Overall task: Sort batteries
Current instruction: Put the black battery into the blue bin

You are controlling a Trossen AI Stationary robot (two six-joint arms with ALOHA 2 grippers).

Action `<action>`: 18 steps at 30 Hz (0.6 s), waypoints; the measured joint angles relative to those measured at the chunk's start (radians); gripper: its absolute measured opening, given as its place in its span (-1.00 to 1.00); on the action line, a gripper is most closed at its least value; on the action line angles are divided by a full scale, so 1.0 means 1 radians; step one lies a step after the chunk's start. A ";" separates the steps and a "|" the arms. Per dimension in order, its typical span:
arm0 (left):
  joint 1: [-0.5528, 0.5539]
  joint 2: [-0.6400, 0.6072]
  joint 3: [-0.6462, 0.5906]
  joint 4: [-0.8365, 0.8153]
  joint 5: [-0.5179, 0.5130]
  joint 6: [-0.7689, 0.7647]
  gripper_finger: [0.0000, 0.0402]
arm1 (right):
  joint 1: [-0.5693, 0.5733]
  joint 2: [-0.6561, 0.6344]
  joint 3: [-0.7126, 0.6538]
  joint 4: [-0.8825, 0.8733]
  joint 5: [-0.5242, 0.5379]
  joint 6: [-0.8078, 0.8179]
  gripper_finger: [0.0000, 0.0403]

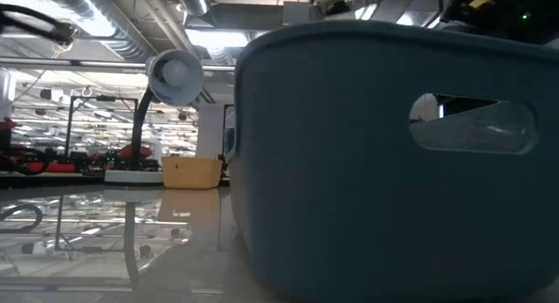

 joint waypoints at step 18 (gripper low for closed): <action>-0.129 0.115 -0.003 0.002 0.073 -0.006 -0.35 | 0.000 0.000 -0.002 0.066 -0.061 -0.061 -0.07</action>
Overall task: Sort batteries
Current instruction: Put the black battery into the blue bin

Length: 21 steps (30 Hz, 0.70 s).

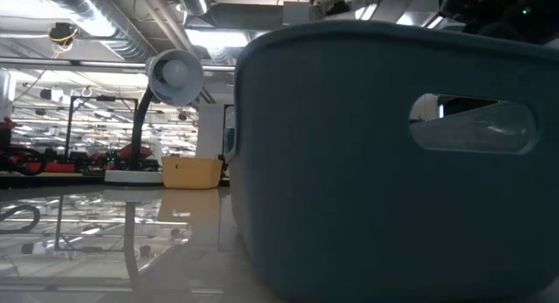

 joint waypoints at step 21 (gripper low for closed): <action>-0.060 0.004 -0.172 0.176 0.069 -0.006 -0.35 | 0.000 0.000 0.000 0.022 -0.025 -0.013 -0.07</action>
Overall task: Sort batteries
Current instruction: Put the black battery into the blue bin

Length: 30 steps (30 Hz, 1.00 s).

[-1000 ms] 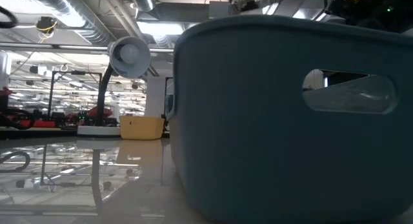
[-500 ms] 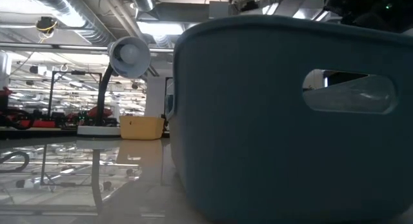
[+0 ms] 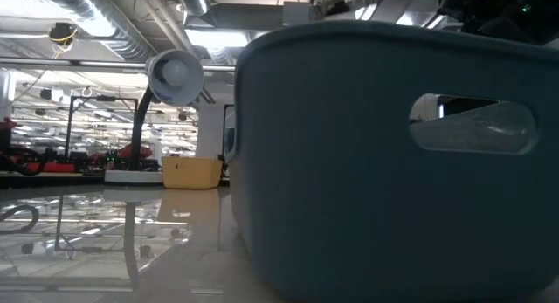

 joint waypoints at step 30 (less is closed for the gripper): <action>0.004 0.003 0.058 -0.029 0.038 -0.048 -0.81 | 0.000 0.000 0.000 0.003 -0.001 0.000 -0.07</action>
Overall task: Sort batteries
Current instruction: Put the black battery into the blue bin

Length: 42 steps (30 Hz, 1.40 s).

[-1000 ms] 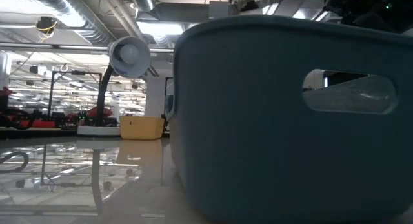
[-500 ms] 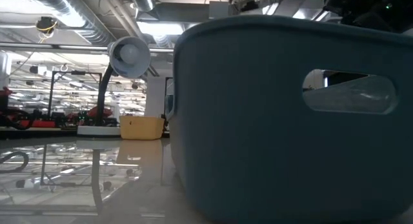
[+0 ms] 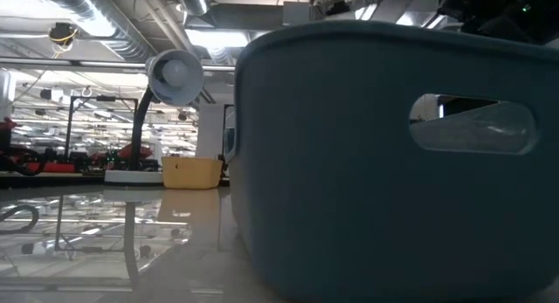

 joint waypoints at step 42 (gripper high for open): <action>0.538 0.205 0.298 0.800 -0.699 1.220 -0.74 | 0.000 0.000 0.000 -0.042 -0.166 0.082 -0.07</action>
